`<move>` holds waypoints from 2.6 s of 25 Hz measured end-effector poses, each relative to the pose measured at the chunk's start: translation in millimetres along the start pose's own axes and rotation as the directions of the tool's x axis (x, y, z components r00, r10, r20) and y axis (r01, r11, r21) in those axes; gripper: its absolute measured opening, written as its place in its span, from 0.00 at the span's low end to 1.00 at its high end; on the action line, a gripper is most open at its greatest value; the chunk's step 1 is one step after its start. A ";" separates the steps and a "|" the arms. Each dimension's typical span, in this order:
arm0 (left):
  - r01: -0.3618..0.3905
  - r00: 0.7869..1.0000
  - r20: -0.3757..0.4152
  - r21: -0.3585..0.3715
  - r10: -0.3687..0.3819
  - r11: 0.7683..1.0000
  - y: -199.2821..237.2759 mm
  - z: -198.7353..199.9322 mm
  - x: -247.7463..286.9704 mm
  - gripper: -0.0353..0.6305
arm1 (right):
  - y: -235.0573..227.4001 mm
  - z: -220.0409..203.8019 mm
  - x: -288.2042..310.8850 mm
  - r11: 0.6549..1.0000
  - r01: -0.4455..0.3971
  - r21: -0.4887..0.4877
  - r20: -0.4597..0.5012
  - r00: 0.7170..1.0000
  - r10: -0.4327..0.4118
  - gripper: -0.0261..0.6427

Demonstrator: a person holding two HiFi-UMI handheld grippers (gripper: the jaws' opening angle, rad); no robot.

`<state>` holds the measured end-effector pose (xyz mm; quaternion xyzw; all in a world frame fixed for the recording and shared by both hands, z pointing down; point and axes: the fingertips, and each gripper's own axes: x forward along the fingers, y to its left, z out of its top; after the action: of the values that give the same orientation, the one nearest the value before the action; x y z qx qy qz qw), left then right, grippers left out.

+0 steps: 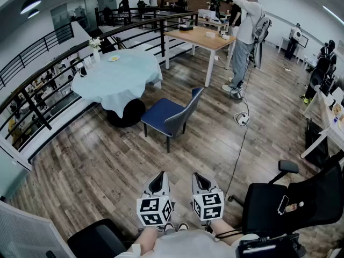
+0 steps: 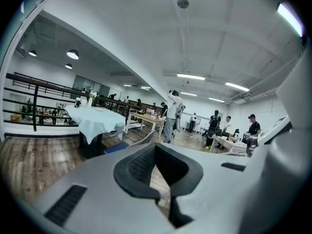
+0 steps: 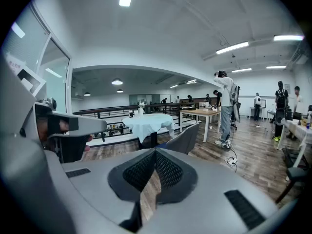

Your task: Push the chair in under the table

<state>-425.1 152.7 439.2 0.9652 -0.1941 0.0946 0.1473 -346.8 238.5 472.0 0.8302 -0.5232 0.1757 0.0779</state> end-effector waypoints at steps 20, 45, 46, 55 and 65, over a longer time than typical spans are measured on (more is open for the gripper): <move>0.003 0.999 -0.032 -0.016 -0.003 1.000 33.8 -1.8 6.7 0.06 | 12.1 0.4 23.7 0.999 0.025 0.025 -0.028 0.999 -0.025 0.06; 0.063 0.993 -0.105 0.012 -0.061 0.998 26.8 -7.6 100.3 0.06 | -55.7 -3.5 68.6 0.990 0.114 0.080 -0.080 0.991 -0.107 0.06; 0.062 0.993 -0.104 0.012 -0.061 0.998 24.3 -6.3 107.4 0.06 | -62.5 -1.0 71.3 0.990 0.114 0.079 -0.077 0.991 -0.108 0.06; 0.042 0.993 -0.110 0.006 -0.041 0.999 4.5 -0.6 169.7 0.06 | -122.7 15.3 105.3 0.992 0.101 0.072 -0.090 0.991 -0.095 0.06; 0.010 0.992 -0.125 -0.001 -0.010 1.000 -21.5 2.3 234.2 0.06 | -184.5 26.3 138.9 0.995 0.060 0.076 -0.114 0.992 -0.051 0.06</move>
<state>-203.8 89.7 487.9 0.9584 -0.1797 0.1540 0.1596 -121.6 194.6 509.5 0.8358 -0.4871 0.2406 0.0789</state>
